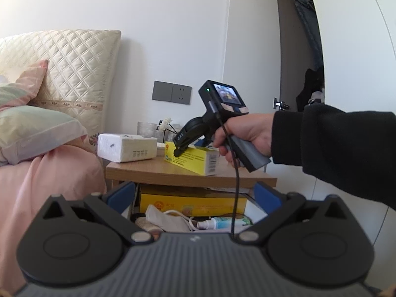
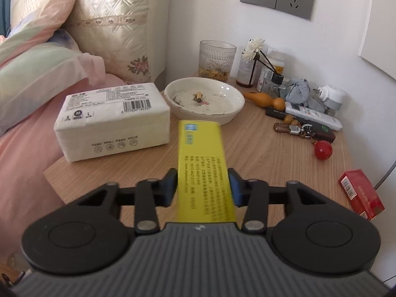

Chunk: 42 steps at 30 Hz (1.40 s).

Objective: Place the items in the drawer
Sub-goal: 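Carry the yellow box with the right gripper over the open drawer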

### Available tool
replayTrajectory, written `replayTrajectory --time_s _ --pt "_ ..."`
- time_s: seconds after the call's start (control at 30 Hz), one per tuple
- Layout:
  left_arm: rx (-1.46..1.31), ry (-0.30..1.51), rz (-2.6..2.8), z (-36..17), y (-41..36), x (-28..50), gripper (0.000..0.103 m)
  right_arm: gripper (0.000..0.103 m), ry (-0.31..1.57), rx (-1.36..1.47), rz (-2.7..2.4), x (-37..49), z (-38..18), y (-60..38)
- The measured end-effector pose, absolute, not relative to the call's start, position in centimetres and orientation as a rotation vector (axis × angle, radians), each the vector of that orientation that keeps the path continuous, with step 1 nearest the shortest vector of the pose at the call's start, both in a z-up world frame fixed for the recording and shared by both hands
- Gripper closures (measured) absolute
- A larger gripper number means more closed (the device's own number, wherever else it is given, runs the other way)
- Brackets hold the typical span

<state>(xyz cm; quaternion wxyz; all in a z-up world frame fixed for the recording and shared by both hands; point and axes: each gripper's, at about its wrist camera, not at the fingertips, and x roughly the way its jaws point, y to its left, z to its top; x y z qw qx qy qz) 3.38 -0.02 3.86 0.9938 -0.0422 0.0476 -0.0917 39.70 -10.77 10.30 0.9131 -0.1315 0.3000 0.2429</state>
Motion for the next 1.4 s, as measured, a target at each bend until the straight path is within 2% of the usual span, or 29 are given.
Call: replayTrajectory --time_s 0.67,1.07,1.4 --pt "-0.025 0.095 -0.165 3.6 -1.4 3.2 0.0 0.06 0.535 -0.314 0.527 29.1 17.9 -14.9" --pt "-0.005 0.092 -0.176 3.5 -1.7 2.7 0.0 0.06 0.648 -0.405 0.712 23.4 13.9 -14.3" --pt "-0.049 0.118 -0.182 3.4 -0.7 3.0 0.0 0.06 0.748 -0.483 0.76 24.9 8.3 -13.2"
